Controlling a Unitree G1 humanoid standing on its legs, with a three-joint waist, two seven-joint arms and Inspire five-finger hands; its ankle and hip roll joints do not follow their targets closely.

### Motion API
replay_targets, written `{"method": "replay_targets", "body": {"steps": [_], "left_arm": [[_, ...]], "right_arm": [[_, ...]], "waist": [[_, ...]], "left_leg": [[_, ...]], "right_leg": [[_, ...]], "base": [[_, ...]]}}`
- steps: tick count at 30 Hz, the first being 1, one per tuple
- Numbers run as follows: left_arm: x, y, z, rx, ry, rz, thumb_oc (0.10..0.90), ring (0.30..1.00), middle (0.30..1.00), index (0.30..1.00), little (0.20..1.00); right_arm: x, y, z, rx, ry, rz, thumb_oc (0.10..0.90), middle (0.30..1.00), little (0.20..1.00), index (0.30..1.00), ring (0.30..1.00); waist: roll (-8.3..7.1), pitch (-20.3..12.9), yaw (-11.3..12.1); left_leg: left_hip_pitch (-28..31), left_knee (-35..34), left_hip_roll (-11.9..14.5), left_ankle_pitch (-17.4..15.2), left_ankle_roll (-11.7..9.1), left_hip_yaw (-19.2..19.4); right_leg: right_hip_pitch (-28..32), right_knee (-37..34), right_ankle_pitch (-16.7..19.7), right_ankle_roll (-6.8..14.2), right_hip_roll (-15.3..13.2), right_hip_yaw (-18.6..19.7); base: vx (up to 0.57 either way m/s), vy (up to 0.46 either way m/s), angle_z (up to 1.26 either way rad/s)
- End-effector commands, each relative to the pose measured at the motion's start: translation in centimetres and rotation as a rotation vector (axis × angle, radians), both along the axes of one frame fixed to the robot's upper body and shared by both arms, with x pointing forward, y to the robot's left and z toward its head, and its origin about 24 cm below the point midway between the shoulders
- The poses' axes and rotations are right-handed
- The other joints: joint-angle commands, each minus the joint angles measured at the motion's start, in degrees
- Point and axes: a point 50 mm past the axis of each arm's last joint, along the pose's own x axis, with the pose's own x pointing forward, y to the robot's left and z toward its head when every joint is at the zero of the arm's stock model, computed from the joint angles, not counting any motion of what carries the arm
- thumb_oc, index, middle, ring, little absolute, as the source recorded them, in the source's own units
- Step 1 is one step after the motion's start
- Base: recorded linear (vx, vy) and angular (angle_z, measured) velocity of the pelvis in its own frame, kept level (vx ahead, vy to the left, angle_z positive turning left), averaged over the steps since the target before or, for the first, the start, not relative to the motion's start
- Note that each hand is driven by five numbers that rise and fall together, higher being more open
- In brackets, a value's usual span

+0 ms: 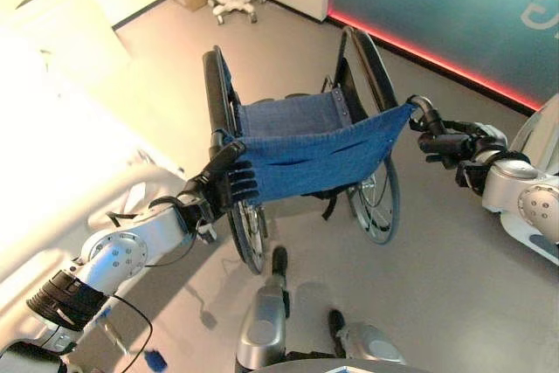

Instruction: Push the wheelchair next to the bed

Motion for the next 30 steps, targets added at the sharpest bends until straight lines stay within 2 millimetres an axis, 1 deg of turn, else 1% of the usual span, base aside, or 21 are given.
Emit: {"method": "replay_targets", "body": {"steps": [1,4,5,7,8,10,12,13,14,16,19,20,21,22,24,25,26,27,28,29,30], "left_arm": [[3.9,2.6,13.0,-0.114,-0.582,0.155,0.4,0.3,0.3,0.3,0.3],[4.2,2.7,13.2,-0.1,-0.587,0.147,0.4,0.3,0.3,0.3,0.3],[4.4,2.6,13.4,-0.098,-0.587,0.131,0.4,0.3,0.3,0.3,0.3],[4.5,2.6,13.2,-0.095,-0.579,0.121,0.4,0.3,0.3,0.3,0.3],[4.6,2.5,13.1,-0.094,-0.576,0.121,0.4,0.3,0.3,0.3,0.3],[4.8,2.3,12.9,-0.082,-0.568,0.118,0.4,0.3,0.3,0.3,0.3],[4.8,2.1,12.8,-0.08,-0.573,0.115,0.4,0.3,0.3,0.3,0.3],[4.8,2.1,12.7,-0.086,-0.581,0.118,0.4,0.3,0.3,0.3,0.3],[4.9,2.0,12.6,-0.096,-0.593,0.123,0.4,0.3,0.3,0.3,0.3],[5.0,1.7,12.8,-0.111,-0.612,0.124,0.4,0.3,0.3,0.3,0.3],[5.6,0.9,14.1,-0.136,-0.656,0.122,0.4,0.3,0.3,0.3,0.3],[5.6,0.9,14.1,-0.136,-0.657,0.122,0.4,0.3,0.3,0.3,0.3],[5.8,0.8,14.9,-0.152,-0.674,0.115,0.4,0.3,0.3,0.3,0.3],[5.8,0.7,15.1,-0.159,-0.68,0.114,0.4,0.3,0.3,0.3,0.3],[5.8,0.7,15.7,-0.166,-0.689,0.108,0.4,0.3,0.3,0.3,0.3],[5.8,0.9,15.8,-0.176,-0.686,0.104,0.4,0.3,0.3,0.3,0.3],[5.5,1.1,15.6,-0.184,-0.682,0.096,0.4,0.3,0.3,0.3,0.3],[5.3,1.1,15.6,-0.183,-0.683,0.093,0.4,0.3,0.3,0.3,0.3],[4.8,1.1,15.5,-0.191,-0.687,0.084,0.4,0.3,0.3,0.3,0.3],[4.4,1.2,15.3,-0.207,-0.687,0.083,0.4,0.3,0.3,0.3,0.3],[4.3,1.4,15.2,-0.213,-0.686,0.085,0.4,0.3,0.3,0.3,0.3]], "right_arm": [[-1.8,10.8,-1.1,0.279,0.018,0.525,0.4,0.3,0.3,0.3,0.3],[-1.9,11.1,-0.9,0.291,0.016,0.522,0.4,0.3,0.3,0.3,0.3],[-2.0,11.3,-1.0,0.309,0.016,0.512,0.4,0.3,0.3,0.3,0.3],[-2.0,11.8,-1.3,0.323,0.022,0.509,0.4,0.3,0.3,0.3,0.3],[-2.0,12.0,-1.3,0.323,0.024,0.512,0.4,0.3,0.3,0.3,0.3],[-1.8,12.5,-1.3,0.317,0.018,0.518,0.4,0.3,0.3,0.3,0.3],[-1.5,12.6,-0.7,0.308,-0.006,0.526,0.4,0.3,0.3,0.3,0.3],[-1.3,12.7,-0.5,0.302,-0.019,0.533,0.4,0.3,0.3,0.3,0.3],[-1.1,12.5,-0.2,0.291,-0.033,0.545,0.4,0.3,0.3,0.3,0.3],[-0.8,12.1,0.3,0.263,-0.06,0.551,0.4,0.3,0.3,0.3,0.3],[0.0,12.0,2.5,0.206,-0.136,0.553,0.4,0.3,0.3,0.3,0.3],[0.0,12.0,2.6,0.205,-0.137,0.553,0.4,0.3,0.3,0.3,0.3],[0.2,11.9,3.6,0.181,-0.171,0.546,0.4,0.3,0.3,0.3,0.3],[0.2,11.8,3.9,0.168,-0.183,0.542,0.4,0.3,0.3,0.3,0.3],[0.4,11.5,4.4,0.148,-0.203,0.53,0.4,0.3,0.3,0.3,0.3],[0.6,11.0,4.6,0.13,-0.208,0.522,0.4,0.3,0.3,0.3,0.3],[0.9,10.4,4.7,0.099,-0.202,0.507,0.4,0.3,0.3,0.3,0.3],[1.0,10.2,4.9,0.086,-0.202,0.499,0.4,0.3,0.3,0.3,0.3],[1.3,9.5,5.1,0.055,-0.201,0.482,0.4,0.3,0.3,0.3,0.3],[1.4,9.0,5.2,0.038,-0.196,0.472,0.4,0.3,0.3,0.3,0.3],[1.4,8.8,5.2,0.03,-0.194,0.472,0.4,0.3,0.3,0.3,0.3]], "waist": [[-3.77,-10.0,-4.8],[-4.11,-10.7,-4.7],[-4.64,-11.6,-4.1],[-4.89,-12.0,-3.9],[-4.86,-11.9,-4.0],[-4.66,-11.5,-4.3],[-4.78,-10.9,-4.3],[-4.88,-10.5,-4.2],[-4.98,-9.7,-4.6],[-5.01,-8.4,-5.8],[-4.7,-5.8,-9.0],[-4.63,-5.6,-9.0],[-4.18,-4.6,-10.5],[-4.16,-4.4,-11.0],[-4.15,-4.0,-11.8],[-4.76,-4.5,-11.5],[-5.54,-5.3,-11.0],[-5.8,-5.6,-10.7],[-6.38,-6.2,-10.3],[-6.96,-6.7,-9.6],[-6.96,-6.9,-9.6]], "left_leg": [[-6.5,2.0,-5.3,6.2,4.4,2.8],[-5.6,3.0,-6.9,4.6,5.5,2.8],[-5.1,3.4,-8.5,3.1,6.9,3.2],[-4.0,4.0,-9.3,1.7,8.1,4.2],[-3.7,4.2,-9.4,1.3,8.3,4.4],[-3.2,5.2,-9.5,0.7,7.9,4.6],[-3.9,7.9,-9.8,-0.2,7.1,4.7],[-4.5,9.4,-9.8,0.6,6.4,4.7],[-5.5,11.8,-9.8,1.9,5.4,3.9],[-6.3,14.1,-10.0,1.4,4.9,2.0],[-1.8,12.5,-10.4,-4.3,5.1,0.3],[-1.6,12.5,-10.4,-4.4,5.1,0.2],[2.0,10.6,-9.3,-6.3,4.9,-0.8],[3.2,9.9,-8.8,-6.9,4.8,-1.2],[5.8,9.3,-7.1,-8.4,4.7,-2.0],[6.4,9.9,-5.8,-8.8,4.6,-2.1],[6.8,11.9,-3.7,-8.0,3.9,-2.4],[6.9,12.4,-3.1,-7.6,3.7,-2.7],[6.7,14.9,-0.9,-6.0,3.2,-3.4],[6.1,18.1,0.3,-3.9,2.9,-4.1],[5.5,19.3,0.7,-3.5,2.8,-4.5]], "right_leg": [[8.2,-1.6,1.3,2.4,3.1,-14.1],[7.9,0.9,2.3,3.1,2.4,-15.1],[7.8,4.7,4.5,4.0,1.7,-16.4],[5.5,8.9,8.0,5.3,0.3,-18.7],[4.5,9.3,8.1,5.3,0.1,-18.8],[3.2,6.8,6.7,4.2,0.4,-19.5],[3.1,-0.2,4.7,2.3,0.0,-21.2],[2.9,-2.7,5.2,1.7,-0.4,-21.3],[2.6,-6.5,7.3,1.3,-0.7,-20.6],[0.8,-10.9,11.5,2.0,-2.5,-18.2],[-6.1,-16.3,21.3,6.9,-9.1,-13.6],[-5.9,-16.3,21.3,6.9,-9.0,-13.7],[-9.5,-17.1,23.8,8.4,-11.0,-11.6],[-10.9,-17.1,24.6,8.7,-11.5,-10.7],[-13.0,-15.1,24.7,9.2,-11.5,-9.8],[-12.3,-14.8,23.4,9.5,-11.0,-11.1],[-11.3,-13.3,22.5,9.1,-10.1,-12.9],[-11.1,-12.7,22.1,8.9,-9.8,-13.4],[-10.6,-11.4,20.4,7.6,-8.5,-14.5],[-10.1,-11.1,19.7,6.4,-7.7,-15.5],[-10.0,-11.1,19.5,6.0,-7.4,-15.9]], "base": [[0.26,0.113,-0.94],[0.35,0.17,-0.56],[0.3,0.158,-0.29],[0.28,0.155,0.1],[0.2,0.097,0.1],[0.17,0.028,-0.06],[0.17,-0.039,-0.13],[0.15,-0.078,-0.19],[0.12,-0.07,-0.05],[0.09,-0.079,0.05],[0.07,-0.144,0.21],[0.18,-0.223,0.26],[0.22,-0.22,0.22],[0.36,-0.354,0.26],[0.31,-0.302,0.46],[0.39,-0.424,0.58],[0.42,-0.45,0.43],[0.42,-0.449,0.37],[0.34,-0.375,0.44],[0.3,-0.352,0.52],[0.25,-0.302,0.56]]}}
